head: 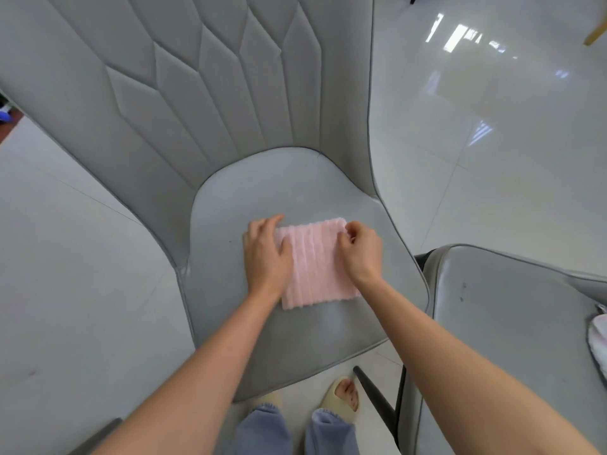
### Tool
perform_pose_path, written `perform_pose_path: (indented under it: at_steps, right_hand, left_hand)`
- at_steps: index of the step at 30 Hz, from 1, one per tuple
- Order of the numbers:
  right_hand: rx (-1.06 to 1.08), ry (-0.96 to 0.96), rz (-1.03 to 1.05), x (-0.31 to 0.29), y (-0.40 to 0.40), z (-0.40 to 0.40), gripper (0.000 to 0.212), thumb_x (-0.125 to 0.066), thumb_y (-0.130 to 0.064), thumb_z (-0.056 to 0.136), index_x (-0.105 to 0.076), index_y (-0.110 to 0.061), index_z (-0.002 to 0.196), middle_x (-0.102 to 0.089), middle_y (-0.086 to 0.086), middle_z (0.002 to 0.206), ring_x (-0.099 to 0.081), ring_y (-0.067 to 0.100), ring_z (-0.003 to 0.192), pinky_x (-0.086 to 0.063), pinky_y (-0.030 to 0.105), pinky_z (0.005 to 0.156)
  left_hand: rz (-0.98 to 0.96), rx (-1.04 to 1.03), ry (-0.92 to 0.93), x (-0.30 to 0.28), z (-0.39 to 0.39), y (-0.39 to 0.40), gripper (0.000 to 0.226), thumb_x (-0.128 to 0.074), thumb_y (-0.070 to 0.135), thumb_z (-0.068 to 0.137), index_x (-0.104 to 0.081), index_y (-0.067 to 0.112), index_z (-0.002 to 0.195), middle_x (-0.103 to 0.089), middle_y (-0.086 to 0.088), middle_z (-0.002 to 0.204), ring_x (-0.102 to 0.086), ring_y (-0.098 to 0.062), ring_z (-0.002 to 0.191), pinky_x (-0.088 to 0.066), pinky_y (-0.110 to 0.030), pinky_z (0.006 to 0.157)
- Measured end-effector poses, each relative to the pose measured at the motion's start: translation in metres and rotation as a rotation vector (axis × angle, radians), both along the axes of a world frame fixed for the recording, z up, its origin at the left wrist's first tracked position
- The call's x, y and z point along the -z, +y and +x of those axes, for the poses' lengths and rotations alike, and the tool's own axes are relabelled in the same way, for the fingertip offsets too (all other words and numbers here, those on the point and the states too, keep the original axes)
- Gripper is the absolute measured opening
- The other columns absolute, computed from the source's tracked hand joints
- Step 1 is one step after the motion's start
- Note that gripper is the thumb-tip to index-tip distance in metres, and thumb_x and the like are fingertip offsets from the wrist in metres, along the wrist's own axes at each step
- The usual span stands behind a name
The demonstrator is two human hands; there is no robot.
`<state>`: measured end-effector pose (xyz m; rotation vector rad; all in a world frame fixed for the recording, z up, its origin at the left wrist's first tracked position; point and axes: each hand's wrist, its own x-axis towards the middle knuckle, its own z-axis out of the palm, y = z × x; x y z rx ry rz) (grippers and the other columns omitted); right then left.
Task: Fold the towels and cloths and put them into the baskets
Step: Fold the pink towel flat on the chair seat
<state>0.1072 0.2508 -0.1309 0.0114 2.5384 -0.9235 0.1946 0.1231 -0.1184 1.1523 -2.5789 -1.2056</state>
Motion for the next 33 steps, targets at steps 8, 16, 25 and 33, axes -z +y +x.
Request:
perform_pose_path:
  at_steps: [8,16,25,33]
  right_hand:
    - [0.106,-0.164,-0.039,0.007,-0.007,0.001,0.04,-0.052,-0.039,0.092,-0.044,-0.007,0.115,-0.056,0.011,0.114,-0.054,0.031,0.105,-0.042,0.038,0.086]
    - [-0.121,-0.072,-0.014,0.011,-0.007,0.02,0.021,-0.049,-0.028,0.096,-0.039,-0.014,0.085,-0.052,0.006,0.086,-0.049,0.028,0.081,-0.036,0.036,0.07]
    - [0.202,-0.428,-0.283,0.0,-0.019,0.039,0.036,-0.057,-0.041,0.092,-0.045,-0.013,0.11,-0.056,-0.002,0.094,-0.057,0.017,0.084,-0.045,0.029,0.069]
    - [0.459,-0.81,-0.42,-0.037,-0.016,0.033,0.017,-0.055,-0.01,0.095,-0.057,0.004,0.104,-0.067,0.018,0.078,-0.063,0.025,0.061,-0.054,0.035,0.061]
  left_hand:
    - [0.229,0.396,-0.299,0.022,-0.018,-0.046,0.033,-0.067,0.02,0.087,-0.058,0.012,0.118,-0.044,-0.007,0.115,-0.049,-0.016,0.097,-0.035,-0.017,0.085]
    - [0.421,0.495,-0.424,0.016,-0.003,-0.058,0.02,-0.072,0.029,0.083,-0.061,0.014,0.077,-0.052,0.002,0.069,-0.045,-0.011,0.062,-0.033,-0.02,0.053]
    - [0.352,-0.044,-0.234,0.024,0.006,-0.051,0.03,-0.067,0.032,0.088,-0.049,0.013,0.073,-0.063,-0.011,0.086,-0.059,-0.027,0.08,-0.046,-0.034,0.069]
    - [1.123,-0.175,-0.22,-0.012,0.026,-0.063,0.046,-0.056,0.045,0.093,-0.055,0.011,0.124,-0.066,-0.009,0.113,-0.068,-0.025,0.093,-0.059,-0.035,0.072]
